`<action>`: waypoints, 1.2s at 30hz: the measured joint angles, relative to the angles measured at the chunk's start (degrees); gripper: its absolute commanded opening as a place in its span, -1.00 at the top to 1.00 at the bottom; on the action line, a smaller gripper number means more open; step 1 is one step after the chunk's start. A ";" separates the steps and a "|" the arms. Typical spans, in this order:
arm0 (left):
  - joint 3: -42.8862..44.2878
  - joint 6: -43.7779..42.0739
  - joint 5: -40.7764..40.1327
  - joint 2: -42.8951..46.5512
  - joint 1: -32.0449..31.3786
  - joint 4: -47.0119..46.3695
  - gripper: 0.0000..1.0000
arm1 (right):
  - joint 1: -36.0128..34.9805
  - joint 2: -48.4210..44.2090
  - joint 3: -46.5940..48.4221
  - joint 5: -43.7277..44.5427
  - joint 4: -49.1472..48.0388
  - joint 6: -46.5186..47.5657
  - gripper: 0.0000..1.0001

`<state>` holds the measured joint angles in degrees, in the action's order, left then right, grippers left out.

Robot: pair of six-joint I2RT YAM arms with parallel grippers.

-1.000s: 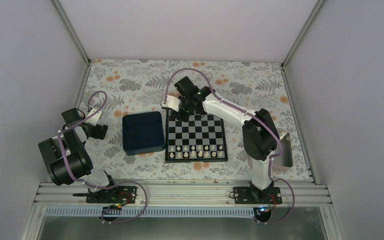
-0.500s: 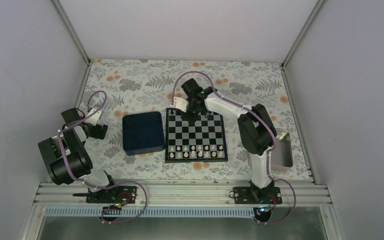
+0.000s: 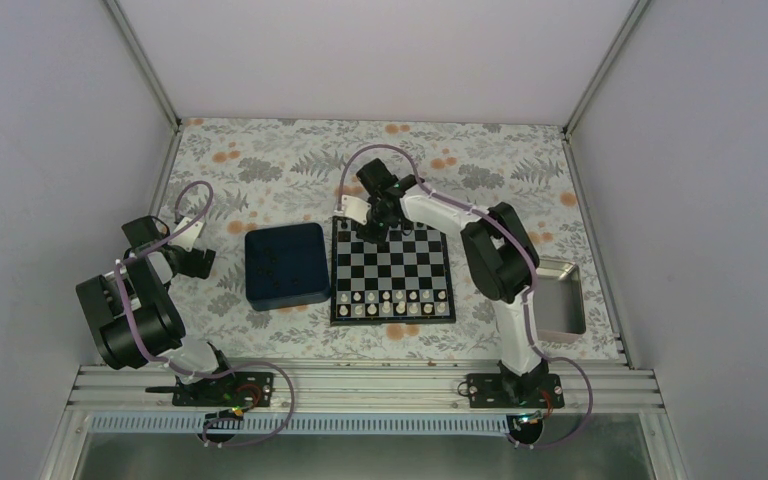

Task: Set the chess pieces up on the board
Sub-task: Place the chess piece on the chessboard.

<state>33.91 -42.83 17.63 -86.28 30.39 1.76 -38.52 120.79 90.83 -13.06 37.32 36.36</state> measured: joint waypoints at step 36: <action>0.37 -0.02 0.90 -0.68 0.09 -0.15 -1.00 | 0.00 2.95 2.91 -0.55 0.13 0.04 0.85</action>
<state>34.28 -42.85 18.52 -86.96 30.48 1.61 -38.52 123.74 93.73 -13.61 37.45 36.40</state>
